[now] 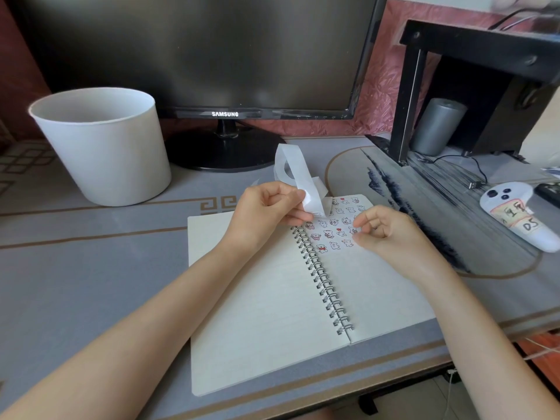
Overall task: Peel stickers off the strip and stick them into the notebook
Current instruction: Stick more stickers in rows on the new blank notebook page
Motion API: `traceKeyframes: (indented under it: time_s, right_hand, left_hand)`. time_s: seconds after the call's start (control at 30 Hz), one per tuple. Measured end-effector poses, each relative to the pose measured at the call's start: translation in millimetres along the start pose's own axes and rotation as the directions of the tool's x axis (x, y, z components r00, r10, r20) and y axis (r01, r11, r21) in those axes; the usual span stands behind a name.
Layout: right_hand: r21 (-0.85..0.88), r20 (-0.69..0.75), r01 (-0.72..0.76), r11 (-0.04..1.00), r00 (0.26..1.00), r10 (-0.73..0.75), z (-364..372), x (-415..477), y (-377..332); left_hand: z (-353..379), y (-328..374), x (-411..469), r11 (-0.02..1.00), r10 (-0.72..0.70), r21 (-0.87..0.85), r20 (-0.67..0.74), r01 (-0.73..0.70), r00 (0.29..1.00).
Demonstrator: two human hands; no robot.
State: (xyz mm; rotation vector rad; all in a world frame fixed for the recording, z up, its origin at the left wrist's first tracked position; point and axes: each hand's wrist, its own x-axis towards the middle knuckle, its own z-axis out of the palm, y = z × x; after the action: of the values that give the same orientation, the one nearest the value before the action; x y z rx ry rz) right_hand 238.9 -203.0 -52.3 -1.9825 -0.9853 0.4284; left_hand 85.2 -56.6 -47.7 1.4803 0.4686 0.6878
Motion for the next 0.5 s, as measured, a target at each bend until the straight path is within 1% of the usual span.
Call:
traceKeyframes:
  time_s: [0.17, 0.33, 0.5]
  right_hand:
    - [0.072, -0.047, -0.02, 0.997, 0.999, 0.023, 3.0, 1.3, -2.9]
    - [-0.045, -0.08, -0.005, 0.999, 0.997, 0.001, 8.1, 1.7, -4.1]
    - [-0.049, -0.071, 0.013, 0.999, 0.997, -0.016, 4.7, 2.0, -1.6]
  left_hand:
    - [-0.3, -0.3, 0.7, 1.0, 0.005, -0.009, 0.006, -0.005, 1.0]
    - [0.1, -0.4, 0.3, 1.0, 0.007, -0.007, 0.007, -0.007, 1.0]
    - [-0.3, -0.4, 0.6, 1.0, 0.007, -0.005, 0.005, -0.007, 1.0]
